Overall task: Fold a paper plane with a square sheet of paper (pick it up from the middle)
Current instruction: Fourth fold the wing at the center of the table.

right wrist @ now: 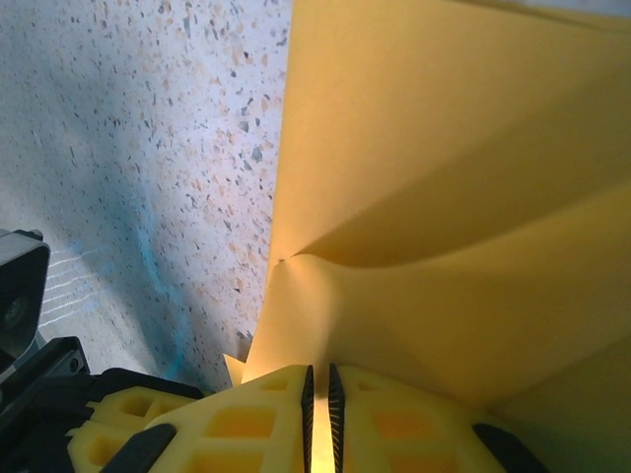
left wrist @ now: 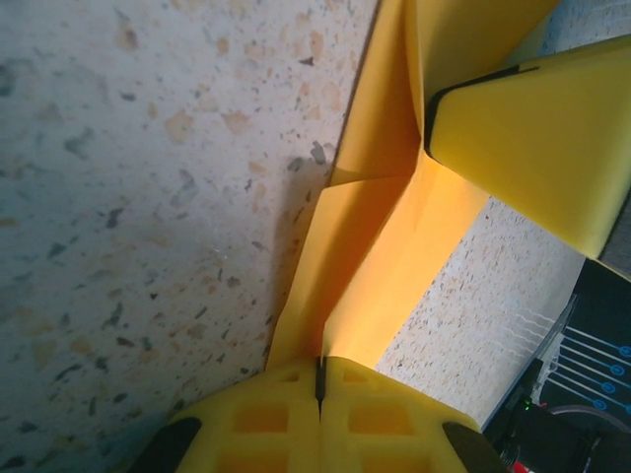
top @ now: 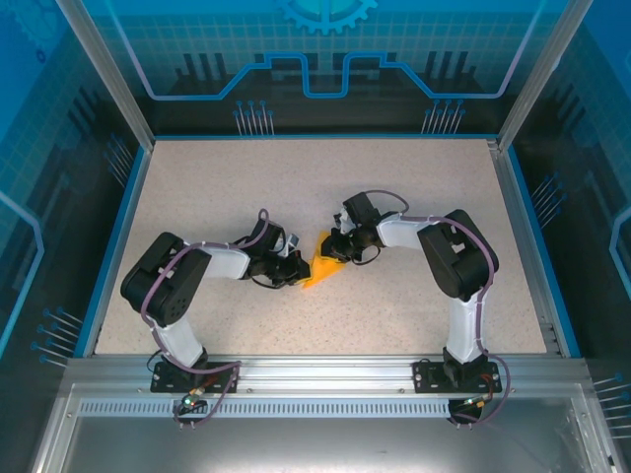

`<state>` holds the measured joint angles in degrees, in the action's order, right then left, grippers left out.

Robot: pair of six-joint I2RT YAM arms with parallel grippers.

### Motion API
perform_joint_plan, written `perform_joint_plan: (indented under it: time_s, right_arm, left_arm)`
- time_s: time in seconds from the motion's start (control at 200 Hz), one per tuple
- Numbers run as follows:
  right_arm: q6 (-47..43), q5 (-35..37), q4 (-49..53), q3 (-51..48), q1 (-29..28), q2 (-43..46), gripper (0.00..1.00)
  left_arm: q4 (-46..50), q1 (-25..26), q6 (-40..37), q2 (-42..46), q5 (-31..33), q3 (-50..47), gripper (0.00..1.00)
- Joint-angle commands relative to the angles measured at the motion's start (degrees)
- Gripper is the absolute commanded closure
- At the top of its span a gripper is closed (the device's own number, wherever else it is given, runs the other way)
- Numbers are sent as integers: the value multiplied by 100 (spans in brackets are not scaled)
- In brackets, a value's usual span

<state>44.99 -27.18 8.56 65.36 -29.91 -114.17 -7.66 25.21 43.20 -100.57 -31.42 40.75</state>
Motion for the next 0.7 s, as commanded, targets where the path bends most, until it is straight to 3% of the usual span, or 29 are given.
perform_joint_plan:
  time_s: [0.0, 0.695]
  right_arm:
    - [-171, -181, 170, 134, -57, 222, 84]
    - [65, -336, -157, 214, -163, -25, 83]
  left_arm:
    - [385, -95, 97, -252, 240, -15, 100]
    - [458, -114, 36, -182, 239, 0, 100]
